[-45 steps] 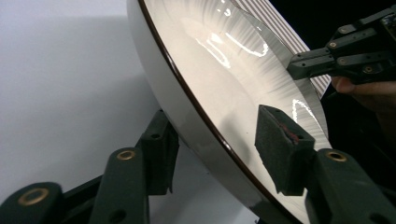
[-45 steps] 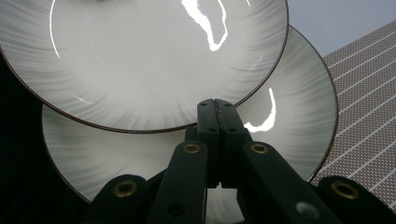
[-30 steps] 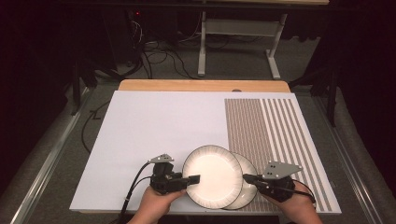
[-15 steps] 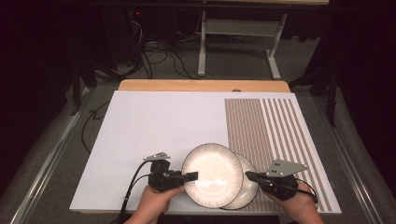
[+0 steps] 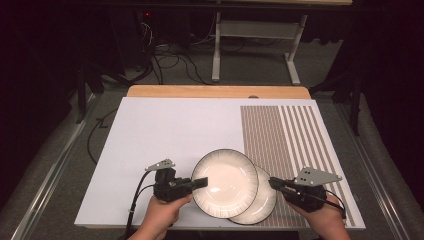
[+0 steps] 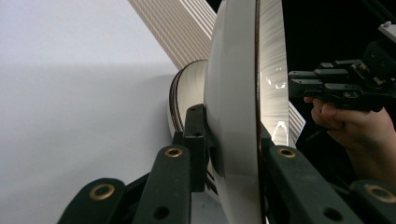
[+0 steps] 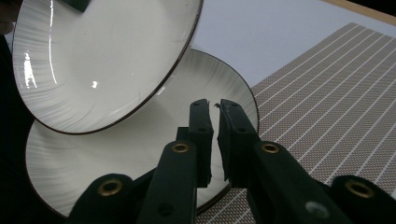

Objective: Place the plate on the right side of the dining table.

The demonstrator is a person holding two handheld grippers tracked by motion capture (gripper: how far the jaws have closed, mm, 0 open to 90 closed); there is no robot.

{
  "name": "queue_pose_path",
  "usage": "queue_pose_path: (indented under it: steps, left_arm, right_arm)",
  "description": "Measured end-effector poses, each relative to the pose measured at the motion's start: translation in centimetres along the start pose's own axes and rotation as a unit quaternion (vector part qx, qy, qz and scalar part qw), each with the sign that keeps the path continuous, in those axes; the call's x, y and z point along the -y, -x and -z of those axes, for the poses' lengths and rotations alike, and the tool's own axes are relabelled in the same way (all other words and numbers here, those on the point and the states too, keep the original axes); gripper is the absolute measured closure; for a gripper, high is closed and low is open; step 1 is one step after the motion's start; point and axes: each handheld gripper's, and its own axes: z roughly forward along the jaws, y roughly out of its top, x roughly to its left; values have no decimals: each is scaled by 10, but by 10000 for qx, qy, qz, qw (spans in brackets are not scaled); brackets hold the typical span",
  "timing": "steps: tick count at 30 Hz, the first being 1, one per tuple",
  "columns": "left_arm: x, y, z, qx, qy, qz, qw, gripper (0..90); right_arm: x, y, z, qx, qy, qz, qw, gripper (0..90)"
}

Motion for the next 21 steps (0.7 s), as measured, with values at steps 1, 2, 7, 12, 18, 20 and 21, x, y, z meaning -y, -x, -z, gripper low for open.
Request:
queue_pose_path:
  steps: [1, 2, 7, 12, 18, 20, 21]
  left_arm:
    - [0, 0, 1, -5, 21, -8, 10000, 774]
    - [-1, 0, 2, -5, 52, -37, 10000, 776]
    - [-4, 1, 7, -61, 224, -188, 9996, 786]
    - [-6, 5, 11, -187, 392, -502, 9978, 790]
    - [-7, 11, 13, -297, 475, -851, 9948, 790]
    - [-7, 14, 14, -332, 533, -973, 9933, 791]
    - [-8, 15, 15, -361, 545, -1042, 9924, 792]
  right_arm:
    - [0, 1, 1, 33, 41, -5, 10000, 822]
    - [0, 2, 3, 69, 72, -39, 9999, 801]
    - [-1, 6, 13, 282, 269, -226, 9990, 682]
    - [-1, 12, 23, 421, 468, -382, 9973, 568]
    - [-1, 16, 35, 614, 697, -455, 9946, 396]
    - [-1, 16, 38, 725, 752, -426, 9936, 349]
    - [0, 16, 39, 756, 774, -445, 9931, 325]
